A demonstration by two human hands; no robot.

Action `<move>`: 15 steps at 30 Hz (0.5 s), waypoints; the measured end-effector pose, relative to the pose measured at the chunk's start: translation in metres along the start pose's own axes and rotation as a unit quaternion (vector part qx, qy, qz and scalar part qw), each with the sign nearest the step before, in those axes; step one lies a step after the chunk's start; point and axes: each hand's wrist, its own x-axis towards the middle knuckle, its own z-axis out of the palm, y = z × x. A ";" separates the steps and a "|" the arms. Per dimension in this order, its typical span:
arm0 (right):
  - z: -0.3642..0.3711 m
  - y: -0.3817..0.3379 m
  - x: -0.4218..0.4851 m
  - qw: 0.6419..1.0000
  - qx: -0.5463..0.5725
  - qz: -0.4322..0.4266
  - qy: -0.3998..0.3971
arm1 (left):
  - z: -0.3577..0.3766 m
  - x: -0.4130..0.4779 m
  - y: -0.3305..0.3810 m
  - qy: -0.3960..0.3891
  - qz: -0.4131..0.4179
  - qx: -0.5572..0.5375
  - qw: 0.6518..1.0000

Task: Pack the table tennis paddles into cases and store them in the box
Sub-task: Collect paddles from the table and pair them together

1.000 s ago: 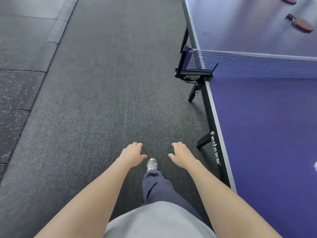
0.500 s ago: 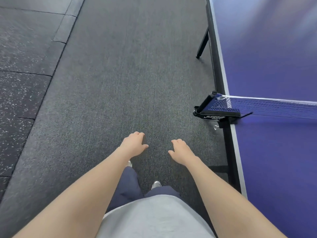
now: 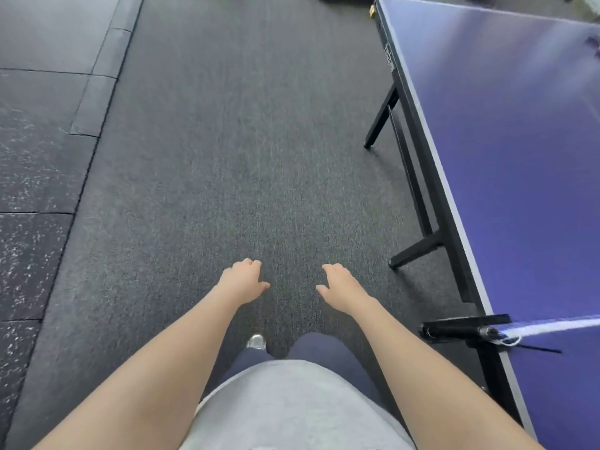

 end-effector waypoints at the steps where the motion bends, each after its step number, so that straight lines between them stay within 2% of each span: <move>1: -0.008 -0.006 0.011 1.000 -0.002 0.000 0.000 | -0.011 0.011 -0.003 0.000 0.005 0.001 1.000; 9: -0.083 -0.011 0.124 1.000 0.009 0.021 -0.001 | -0.092 0.123 -0.018 -0.016 0.007 0.017 1.000; 15: -0.171 0.004 0.227 0.998 0.035 0.046 -0.008 | -0.183 0.220 -0.002 -0.017 -0.001 0.019 1.000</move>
